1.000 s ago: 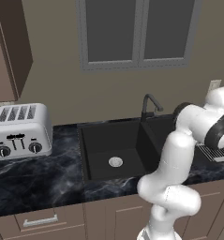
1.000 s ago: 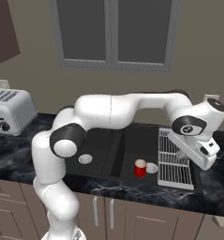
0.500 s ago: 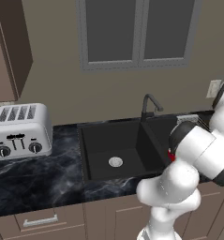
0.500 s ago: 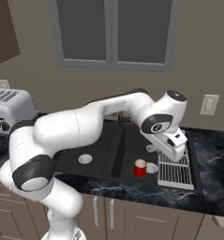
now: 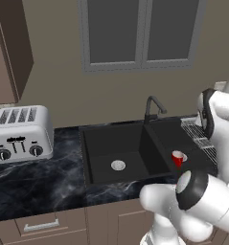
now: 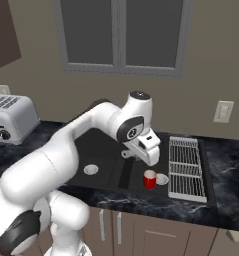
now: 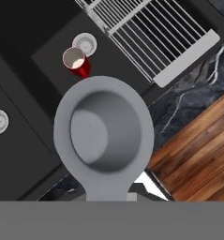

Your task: Move any existing items from the left basin to the right basin for drying. Then move the measuring cup from the counter to the left basin of the sink for washing.

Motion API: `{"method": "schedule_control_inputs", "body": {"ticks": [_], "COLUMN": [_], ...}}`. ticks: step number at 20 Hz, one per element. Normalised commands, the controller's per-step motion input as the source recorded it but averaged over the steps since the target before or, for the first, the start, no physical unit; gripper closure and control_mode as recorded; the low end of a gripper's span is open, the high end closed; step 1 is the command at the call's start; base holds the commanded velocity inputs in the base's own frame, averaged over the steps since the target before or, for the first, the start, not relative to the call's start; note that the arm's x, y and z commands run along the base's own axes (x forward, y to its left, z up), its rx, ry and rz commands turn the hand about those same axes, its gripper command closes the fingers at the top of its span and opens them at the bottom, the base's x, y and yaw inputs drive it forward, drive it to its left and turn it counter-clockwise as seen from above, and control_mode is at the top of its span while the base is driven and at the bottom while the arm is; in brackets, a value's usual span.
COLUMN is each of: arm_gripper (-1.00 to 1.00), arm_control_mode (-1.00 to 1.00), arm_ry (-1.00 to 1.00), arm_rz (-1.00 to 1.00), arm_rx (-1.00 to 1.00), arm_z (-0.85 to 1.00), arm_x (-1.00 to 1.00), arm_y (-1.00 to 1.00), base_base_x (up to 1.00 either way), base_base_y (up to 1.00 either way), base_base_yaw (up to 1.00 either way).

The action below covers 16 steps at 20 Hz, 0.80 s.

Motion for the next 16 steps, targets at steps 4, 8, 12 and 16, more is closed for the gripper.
{"method": "schedule_control_inputs", "body": {"ticks": [4,8,12,16], "arm_gripper": [1.0,1.0,1.0,1.0], "arm_control_mode": [-1.0,-1.0,-1.0,-1.0], "arm_ry": [0.06,0.08,0.1,0.09], "arm_rz": [0.0,0.0,0.0,0.0], "arm_rx": [-0.03,-0.01,0.0,0.0], "arm_z": [0.09,0.08,0.02,0.0], "arm_x": [0.0,0.01,0.04,0.13], "arm_y": [0.9,0.89,0.86,0.78], "base_base_x": [0.0,0.0,0.0,0.0], "base_base_y": [0.0,0.0,0.0,0.0], "base_base_yaw": [0.0,0.0,0.0,0.0]}}
